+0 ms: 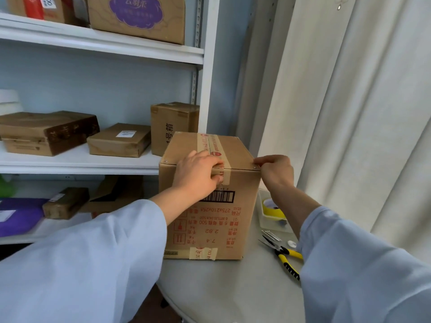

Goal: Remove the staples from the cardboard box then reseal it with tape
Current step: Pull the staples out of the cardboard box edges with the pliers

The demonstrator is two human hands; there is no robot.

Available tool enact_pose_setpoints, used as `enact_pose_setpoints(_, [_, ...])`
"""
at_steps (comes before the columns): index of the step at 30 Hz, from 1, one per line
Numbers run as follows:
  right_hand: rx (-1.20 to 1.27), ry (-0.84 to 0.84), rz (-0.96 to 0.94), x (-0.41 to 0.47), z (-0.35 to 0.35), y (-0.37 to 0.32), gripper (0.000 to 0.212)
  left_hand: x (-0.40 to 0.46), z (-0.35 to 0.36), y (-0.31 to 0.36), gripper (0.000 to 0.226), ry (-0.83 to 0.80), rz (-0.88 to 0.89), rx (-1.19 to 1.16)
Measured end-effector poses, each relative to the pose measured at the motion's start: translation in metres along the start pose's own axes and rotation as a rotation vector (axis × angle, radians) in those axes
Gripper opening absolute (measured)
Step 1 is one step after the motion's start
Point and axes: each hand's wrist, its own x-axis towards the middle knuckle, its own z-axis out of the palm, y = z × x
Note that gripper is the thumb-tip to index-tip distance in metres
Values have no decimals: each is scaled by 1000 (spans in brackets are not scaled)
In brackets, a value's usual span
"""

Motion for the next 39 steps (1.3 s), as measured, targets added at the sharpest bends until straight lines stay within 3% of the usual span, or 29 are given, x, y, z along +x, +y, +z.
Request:
enact_pose_setpoints(10, [-56,-8,-53,1,-14,6,42,0,4,18,52,-45,-6,118])
enact_pose_setpoints(18, [-56,-58,-60,8,-25,23,41,3,17,76,24,109,229,-73])
enact_pose_setpoints(20, [-109,-83,-21,14,-35,37,31,2,23,90,22,115,240,-165])
enact_pose_setpoints(22, [-239,-154,16,14,-43,54,18,0,34,96,23,12,232,-183])
enact_pose_setpoints(24, [-350,-243,58,12,-47,78,15,-4,54,101,26,-190,198,-151])
enact_pose_setpoints(28, [-624,-425,116,5,-41,136,27,-11,94,106,30,-505,58,-220])
enact_pose_setpoints(35, [-846,-550,124,-4,-24,202,57,-4,125,111,35,-647,19,-282])
enact_pose_setpoints(39, [-942,-575,78,-10,-17,218,54,-9,137,110,35,-712,8,-298])
